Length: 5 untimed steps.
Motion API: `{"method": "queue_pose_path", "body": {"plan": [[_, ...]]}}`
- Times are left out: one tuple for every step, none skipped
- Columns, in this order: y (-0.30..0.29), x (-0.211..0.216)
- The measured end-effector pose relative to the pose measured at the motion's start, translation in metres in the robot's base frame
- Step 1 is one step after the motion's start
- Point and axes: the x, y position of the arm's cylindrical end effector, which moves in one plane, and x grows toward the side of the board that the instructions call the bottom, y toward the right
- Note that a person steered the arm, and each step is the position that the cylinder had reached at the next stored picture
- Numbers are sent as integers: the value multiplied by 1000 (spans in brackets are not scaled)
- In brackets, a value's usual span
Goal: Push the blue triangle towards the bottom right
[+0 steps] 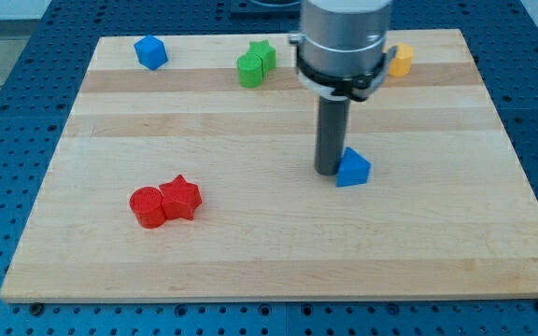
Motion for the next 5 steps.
{"method": "queue_pose_path", "body": {"plan": [[37, -5], [70, -13], [97, -11], [100, 8], [101, 21]]}}
